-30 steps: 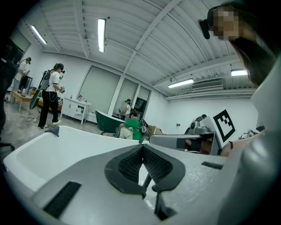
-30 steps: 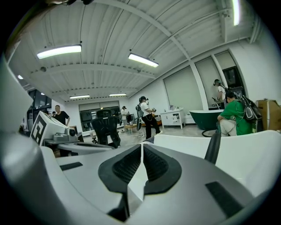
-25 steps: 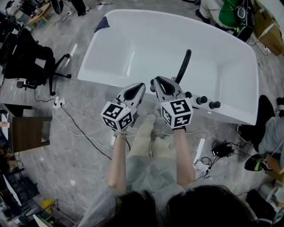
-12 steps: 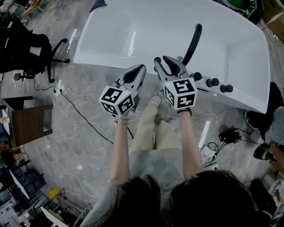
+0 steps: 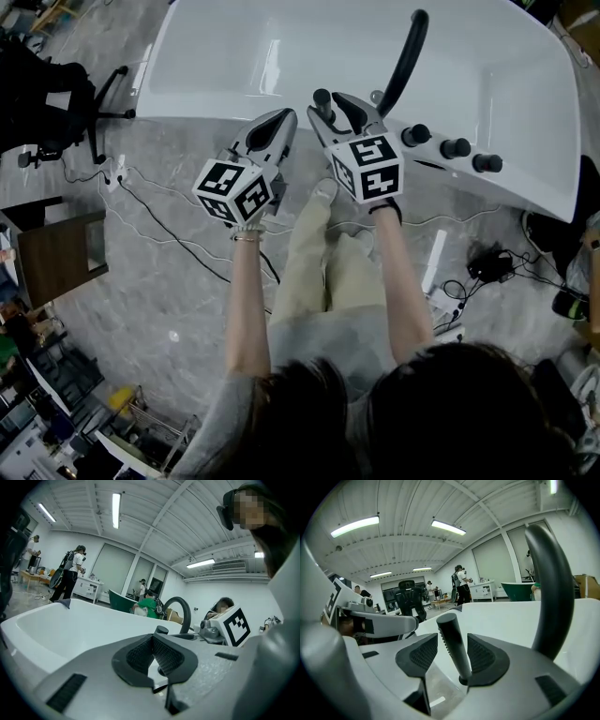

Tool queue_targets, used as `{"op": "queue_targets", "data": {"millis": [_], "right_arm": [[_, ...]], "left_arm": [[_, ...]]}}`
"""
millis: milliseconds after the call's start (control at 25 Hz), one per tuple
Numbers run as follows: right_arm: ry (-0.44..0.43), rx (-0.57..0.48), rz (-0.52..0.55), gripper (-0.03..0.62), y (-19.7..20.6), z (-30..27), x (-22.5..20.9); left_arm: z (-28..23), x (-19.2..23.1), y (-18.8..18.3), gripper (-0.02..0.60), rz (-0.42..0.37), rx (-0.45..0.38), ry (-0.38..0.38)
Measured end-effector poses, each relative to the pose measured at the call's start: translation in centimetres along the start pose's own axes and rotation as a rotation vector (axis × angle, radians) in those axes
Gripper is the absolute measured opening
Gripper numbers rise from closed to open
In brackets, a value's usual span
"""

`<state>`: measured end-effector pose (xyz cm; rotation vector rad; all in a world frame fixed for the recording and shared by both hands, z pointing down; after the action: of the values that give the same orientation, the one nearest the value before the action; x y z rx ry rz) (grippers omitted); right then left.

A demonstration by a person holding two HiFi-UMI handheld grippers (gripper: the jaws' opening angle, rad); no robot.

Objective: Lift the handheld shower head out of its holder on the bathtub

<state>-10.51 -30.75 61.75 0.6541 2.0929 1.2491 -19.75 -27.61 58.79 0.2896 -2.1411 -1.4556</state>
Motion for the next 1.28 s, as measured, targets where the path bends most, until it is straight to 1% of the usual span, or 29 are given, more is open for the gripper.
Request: {"op": "queue_targets", "data": {"millis": [440,720,840,960,1280], "right_arm": [[0.000,0.052,-0.009,0.178,3.2,-3.0,-1.0],[0.026,0.107,-0.003,0.176,4.5,-4.2,-1.8],[0.038,0.129,0.014,0.153,4.8,-4.3,-2.0],[0.048,0.150,0.026,0.147,4.7,-4.3,-1.9],[0.078,0.164,0.040,0.138,4.5,-4.0,-1.9]], "left_arm": [[-0.8,1.4,3.8,0.006,0.055,0.031,-0.028],[-0.8,1.7,4.2,0.006,0.068,0.038,-0.042],[-0.8,1.7,4.3,0.006,0.074,0.040,-0.045],[-0.8,1.8,4.3,0.006,0.079,0.042,-0.047],[-1.2,1.9,4.1,0.006,0.090,0.034,-0.050]]}}
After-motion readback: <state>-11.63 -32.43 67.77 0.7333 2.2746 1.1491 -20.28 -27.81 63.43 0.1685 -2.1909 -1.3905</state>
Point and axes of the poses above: the fingertips, and each gripper's own axes: z backward along the fingers, x to its left, y out of its underside, the point moved 4 cm from there along z, backward along the fingers, and after that the axes turned 5 degrees about -y, right-handed, at the moved point
